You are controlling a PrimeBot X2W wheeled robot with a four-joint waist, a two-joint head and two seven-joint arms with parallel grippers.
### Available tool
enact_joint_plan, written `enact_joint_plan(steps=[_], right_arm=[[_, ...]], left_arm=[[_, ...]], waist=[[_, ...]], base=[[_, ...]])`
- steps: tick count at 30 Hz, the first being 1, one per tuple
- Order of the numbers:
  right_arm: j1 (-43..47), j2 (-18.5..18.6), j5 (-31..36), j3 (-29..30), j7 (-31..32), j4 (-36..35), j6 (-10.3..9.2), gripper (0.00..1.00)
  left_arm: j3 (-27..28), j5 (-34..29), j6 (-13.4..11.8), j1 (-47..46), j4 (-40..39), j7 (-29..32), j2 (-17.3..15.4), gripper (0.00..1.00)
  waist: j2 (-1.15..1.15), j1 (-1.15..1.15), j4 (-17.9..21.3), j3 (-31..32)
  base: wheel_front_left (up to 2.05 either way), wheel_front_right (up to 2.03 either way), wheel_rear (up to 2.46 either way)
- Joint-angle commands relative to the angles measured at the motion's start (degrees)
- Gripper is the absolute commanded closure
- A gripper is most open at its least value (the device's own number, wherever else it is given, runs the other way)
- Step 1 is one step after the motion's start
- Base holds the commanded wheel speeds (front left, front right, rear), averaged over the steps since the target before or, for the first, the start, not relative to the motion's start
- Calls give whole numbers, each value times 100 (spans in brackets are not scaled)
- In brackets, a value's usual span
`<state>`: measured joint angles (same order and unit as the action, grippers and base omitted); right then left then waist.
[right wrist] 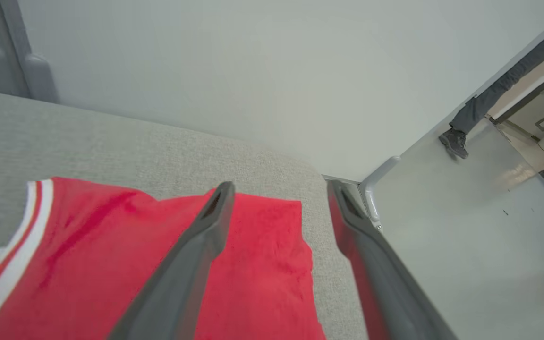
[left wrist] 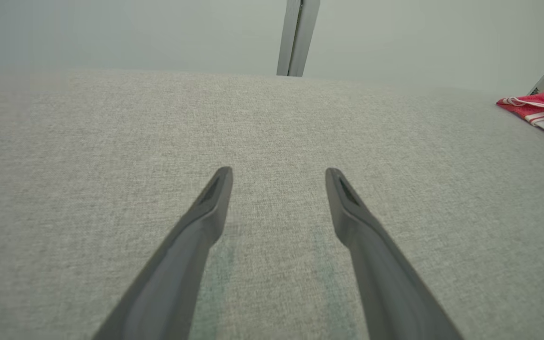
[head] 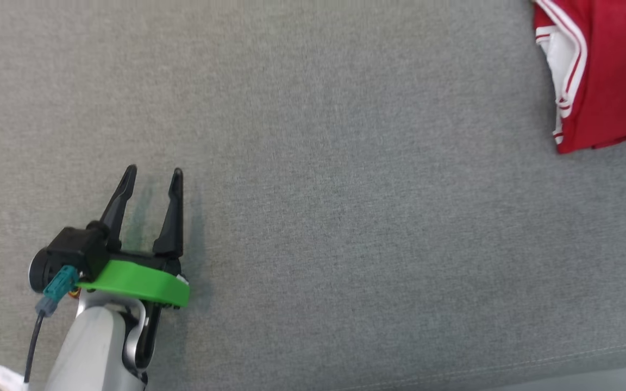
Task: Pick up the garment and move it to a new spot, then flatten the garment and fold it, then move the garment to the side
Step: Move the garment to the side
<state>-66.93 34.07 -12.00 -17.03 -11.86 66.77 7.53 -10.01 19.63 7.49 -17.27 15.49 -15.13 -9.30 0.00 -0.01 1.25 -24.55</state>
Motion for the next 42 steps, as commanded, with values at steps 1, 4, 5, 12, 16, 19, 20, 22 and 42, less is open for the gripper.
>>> enact_joint_plan(steps=[1,4,5,12,16,19,20,22,42], right_arm=[[182,-119,7,-1,-139,-98,-9,0],[452,-382,-105,-94,-274,-394,-9,0],[574,-472,-174,-125,-298,-531,-9,0],[1482,-746,-766,-398,-328,-1638,-9,0],[2139,-736,-1077,-440,-332,-2303,-9,0],[2657,-794,-1188,-322,-333,-2675,-9,0],[2853,-822,-1203,-260,-334,-2835,-9,0],[3220,-882,-1208,-74,-334,-3099,-9,0],[5616,-2117,-759,1261,-336,-4710,-9,0]], left_arm=[[91,31,3,172,20,5,8,0],[252,5,3,360,24,4,29,0],[324,-16,3,432,22,4,31,0],[736,-87,2,815,-11,4,79,0],[924,-36,0,1005,18,5,177,0],[1080,33,-65,1144,45,5,263,0],[1147,31,-101,1169,19,4,285,0],[1209,0,-103,1236,-15,5,329,0],[1258,-451,-5,1688,-118,4,529,0]], waist=[[0,1,166,825],[0,1,215,1241],[0,1,231,1408],[0,1,290,2079],[0,1,284,2349],[0,1,273,2490],[0,1,266,2516],[0,1,246,2557],[0,1,107,2646]], base=[[0,0,0],[0,0,0],[0,0,0],[0,0,0],[0,0,0],[0,0,0],[0,0,0],[0,0,0],[0,0,0]])
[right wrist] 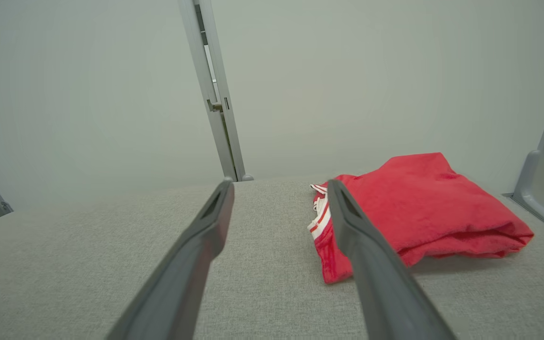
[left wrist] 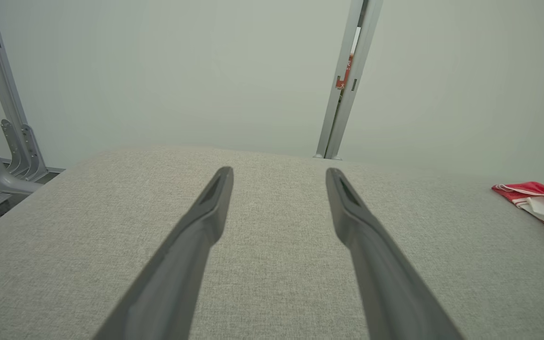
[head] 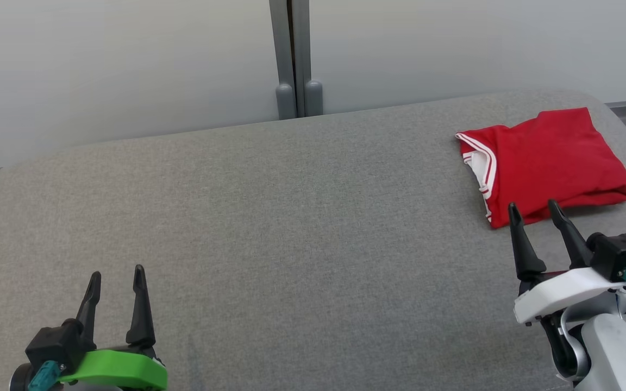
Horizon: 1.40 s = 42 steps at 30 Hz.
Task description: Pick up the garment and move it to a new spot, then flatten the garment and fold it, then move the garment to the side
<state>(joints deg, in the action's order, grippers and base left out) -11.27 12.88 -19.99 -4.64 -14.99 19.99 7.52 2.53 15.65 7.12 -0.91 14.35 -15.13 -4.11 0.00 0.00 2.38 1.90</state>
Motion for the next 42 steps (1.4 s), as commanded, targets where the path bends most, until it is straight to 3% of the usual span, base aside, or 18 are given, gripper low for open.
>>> enact_joint_plan(steps=[1,26,27,30,42], right_arm=[[74,-21,61,25,-23,-45,-7,0],[6,-59,-26,-112,-23,-7,-8,0],[36,-61,-10,-113,1,-16,0,100],[114,-121,-48,-113,20,89,1,100],[167,-258,-1198,97,372,-25,0,100]], left_arm=[[-4,-57,36,56,-8,4,16,0],[-153,-120,45,-19,-10,5,-8,0],[-150,-146,27,0,-8,0,16,100],[-148,-108,28,23,126,18,43,100],[-46,1138,29,-80,102,374,54,100]], waist=[[0,0,-10,3],[0,0,-43,7],[0,0,-43,7],[0,0,-43,6],[0,0,-62,-14]], base=[[0,0,0],[0,0,0],[0,0,0],[0,0,0],[0,0,0]])
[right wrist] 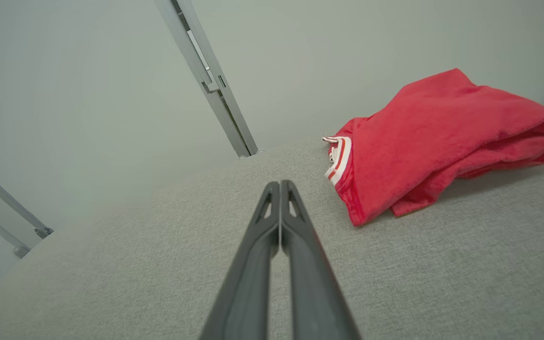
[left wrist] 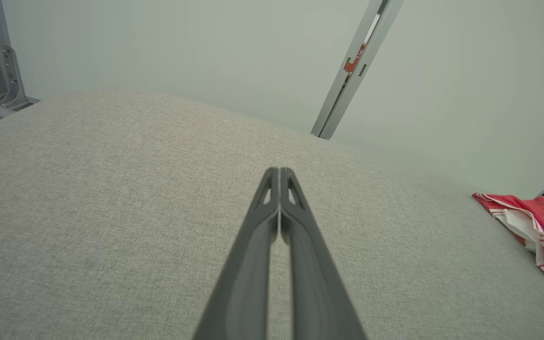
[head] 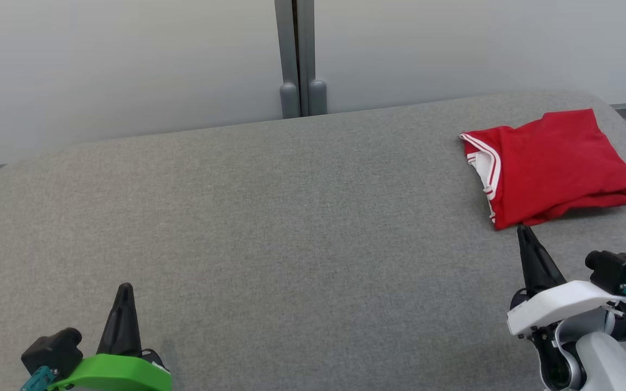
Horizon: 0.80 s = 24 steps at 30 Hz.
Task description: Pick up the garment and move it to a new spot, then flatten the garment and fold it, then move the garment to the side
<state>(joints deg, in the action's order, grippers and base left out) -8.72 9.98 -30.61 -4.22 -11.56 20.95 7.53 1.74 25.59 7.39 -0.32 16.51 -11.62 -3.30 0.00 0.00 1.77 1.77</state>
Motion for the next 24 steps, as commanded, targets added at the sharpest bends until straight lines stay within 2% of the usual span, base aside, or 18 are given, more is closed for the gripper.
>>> enact_joint_plan(steps=[1,24], right_arm=[[-82,20,-234,71,57,-132,-1,100],[22,-198,-2022,371,579,-318,-2,100]], left_arm=[[39,251,3,-147,-118,51,-27,100],[166,2182,6,-303,-172,574,-8,100]], waist=[[0,0,-3,-3],[0,0,-38,-42]], base=[[0,0,0],[0,0,0]])
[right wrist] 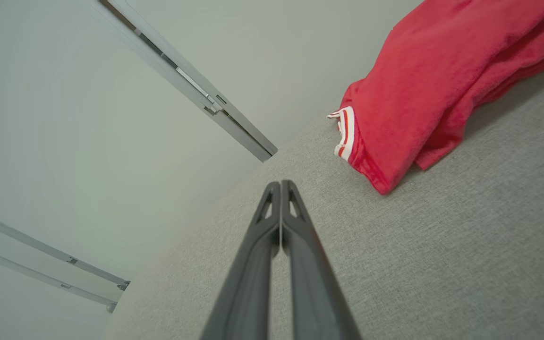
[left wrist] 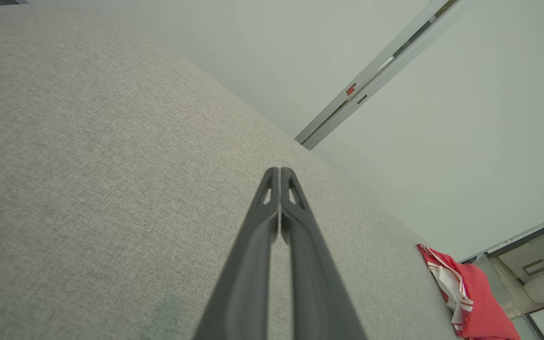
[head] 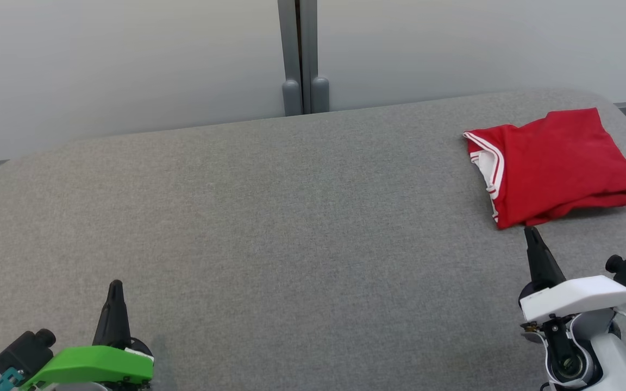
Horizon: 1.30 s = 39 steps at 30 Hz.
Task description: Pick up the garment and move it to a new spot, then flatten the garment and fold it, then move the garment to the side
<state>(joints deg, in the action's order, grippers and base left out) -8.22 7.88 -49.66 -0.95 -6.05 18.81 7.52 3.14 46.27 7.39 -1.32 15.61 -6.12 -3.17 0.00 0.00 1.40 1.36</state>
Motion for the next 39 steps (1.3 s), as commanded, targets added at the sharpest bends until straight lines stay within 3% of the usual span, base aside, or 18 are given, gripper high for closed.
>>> enact_joint_plan(steps=[1,39], right_arm=[[-25,5,-176,53,45,-111,-1,100],[101,-260,-2338,431,696,-320,-1,100]], left_arm=[[30,180,6,-208,-83,40,-21,100],[203,2518,11,-388,-133,699,2,100]], waist=[[0,0,-2,-2],[0,0,-61,-67]], base=[[0,0,0],[0,0,0]])
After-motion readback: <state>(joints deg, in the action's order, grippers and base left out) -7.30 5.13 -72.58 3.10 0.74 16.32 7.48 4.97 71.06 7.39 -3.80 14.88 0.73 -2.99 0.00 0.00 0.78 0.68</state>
